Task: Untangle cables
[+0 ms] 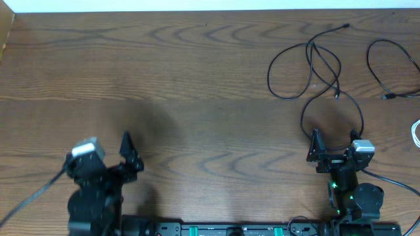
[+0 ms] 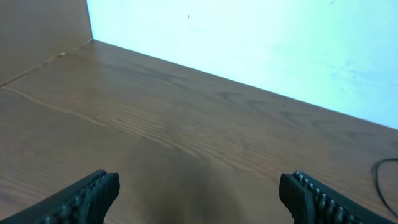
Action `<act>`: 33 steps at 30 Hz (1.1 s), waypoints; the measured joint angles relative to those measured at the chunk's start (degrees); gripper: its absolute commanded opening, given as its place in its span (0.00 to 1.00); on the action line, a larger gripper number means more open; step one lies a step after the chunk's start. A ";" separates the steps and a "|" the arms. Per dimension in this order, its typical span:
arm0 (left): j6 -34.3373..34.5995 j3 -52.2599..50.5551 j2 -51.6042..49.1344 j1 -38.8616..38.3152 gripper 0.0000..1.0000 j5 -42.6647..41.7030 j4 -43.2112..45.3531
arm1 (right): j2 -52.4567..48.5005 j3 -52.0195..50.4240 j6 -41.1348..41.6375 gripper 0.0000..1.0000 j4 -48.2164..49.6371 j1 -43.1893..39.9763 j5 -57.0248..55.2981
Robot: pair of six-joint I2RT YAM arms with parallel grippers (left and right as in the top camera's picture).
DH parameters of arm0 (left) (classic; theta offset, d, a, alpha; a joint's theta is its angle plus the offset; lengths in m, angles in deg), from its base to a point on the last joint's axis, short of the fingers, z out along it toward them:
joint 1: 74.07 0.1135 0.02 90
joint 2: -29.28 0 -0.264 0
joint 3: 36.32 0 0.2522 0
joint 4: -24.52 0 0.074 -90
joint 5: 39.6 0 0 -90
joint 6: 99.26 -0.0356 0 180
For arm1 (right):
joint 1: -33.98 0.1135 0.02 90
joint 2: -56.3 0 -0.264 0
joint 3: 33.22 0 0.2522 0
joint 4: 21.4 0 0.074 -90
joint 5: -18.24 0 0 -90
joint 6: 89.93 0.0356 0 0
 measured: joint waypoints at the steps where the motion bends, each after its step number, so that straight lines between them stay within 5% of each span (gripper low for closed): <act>1: 0.02 0.00 1.77 0.00 0.90 0.00 -1.01 | 0.00 0.00 0.00 0.99 -0.02 0.00 -0.04; 10: 0.02 0.00 11.72 0.00 0.90 0.00 -4.66 | 0.00 0.00 0.00 0.99 -0.04 0.00 -0.07; 33: 0.02 0.68 11.82 0.00 0.90 2.23 -4.79 | 0.00 0.00 0.00 0.99 -0.04 0.00 -0.07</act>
